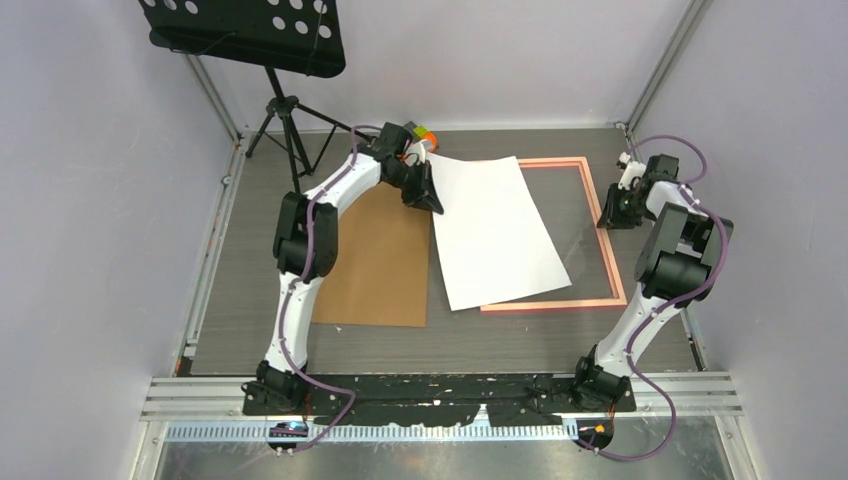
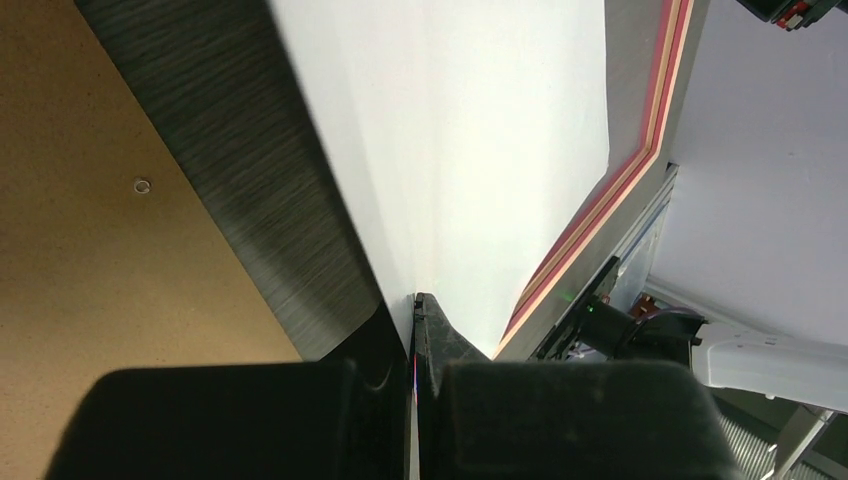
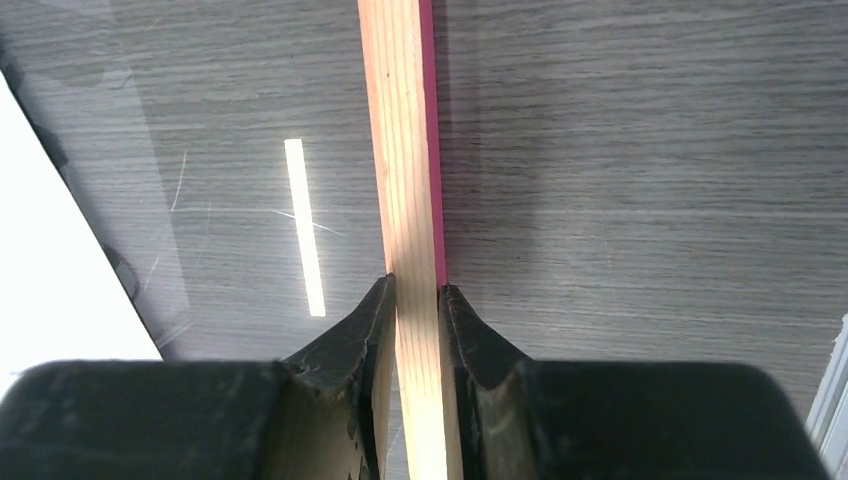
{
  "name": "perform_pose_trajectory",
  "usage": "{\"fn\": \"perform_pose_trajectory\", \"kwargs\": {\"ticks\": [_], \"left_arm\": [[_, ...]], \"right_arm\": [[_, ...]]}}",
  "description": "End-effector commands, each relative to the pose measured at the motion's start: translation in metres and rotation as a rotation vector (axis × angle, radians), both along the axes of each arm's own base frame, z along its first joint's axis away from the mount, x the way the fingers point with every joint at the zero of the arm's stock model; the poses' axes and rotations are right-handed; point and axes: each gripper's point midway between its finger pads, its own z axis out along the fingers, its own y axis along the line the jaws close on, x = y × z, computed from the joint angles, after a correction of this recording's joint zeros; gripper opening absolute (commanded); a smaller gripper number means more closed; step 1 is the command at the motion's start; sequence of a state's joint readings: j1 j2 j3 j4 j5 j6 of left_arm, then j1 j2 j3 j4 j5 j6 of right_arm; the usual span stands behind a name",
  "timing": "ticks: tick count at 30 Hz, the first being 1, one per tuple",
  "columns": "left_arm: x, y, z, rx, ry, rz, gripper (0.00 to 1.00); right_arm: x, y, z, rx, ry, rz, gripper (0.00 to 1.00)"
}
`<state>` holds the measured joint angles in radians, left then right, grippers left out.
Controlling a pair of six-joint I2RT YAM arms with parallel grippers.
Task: Put the photo into the frame
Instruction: Adjust the photo frame at the center of the board.
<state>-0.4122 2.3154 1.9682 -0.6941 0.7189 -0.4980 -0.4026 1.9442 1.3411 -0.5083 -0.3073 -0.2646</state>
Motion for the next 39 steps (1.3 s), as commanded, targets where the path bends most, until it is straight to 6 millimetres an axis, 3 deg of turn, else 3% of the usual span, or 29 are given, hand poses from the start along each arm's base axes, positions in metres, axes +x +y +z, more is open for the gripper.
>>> {"fn": "perform_pose_trajectory", "kwargs": {"ticks": [1, 11, 24, 39], "left_arm": [[-0.001, -0.001, 0.006, -0.010, -0.008, -0.054, 0.00], [-0.006, -0.016, 0.002, -0.009, -0.002, -0.100, 0.00], [0.002, -0.031, 0.013, -0.082, -0.005, -0.141, 0.00], [0.001, -0.052, -0.006, -0.136, 0.061, -0.019, 0.00]], "right_arm": [[0.001, 0.012, 0.003, 0.056, -0.028, 0.045, 0.06], [-0.002, 0.039, 0.007, 0.066, -0.036, 0.166, 0.06], [-0.013, 0.069, -0.005, 0.003, 0.024, 0.356, 0.06], [-0.029, 0.106, -0.002, 0.076, 0.024, 0.394, 0.06]]}}
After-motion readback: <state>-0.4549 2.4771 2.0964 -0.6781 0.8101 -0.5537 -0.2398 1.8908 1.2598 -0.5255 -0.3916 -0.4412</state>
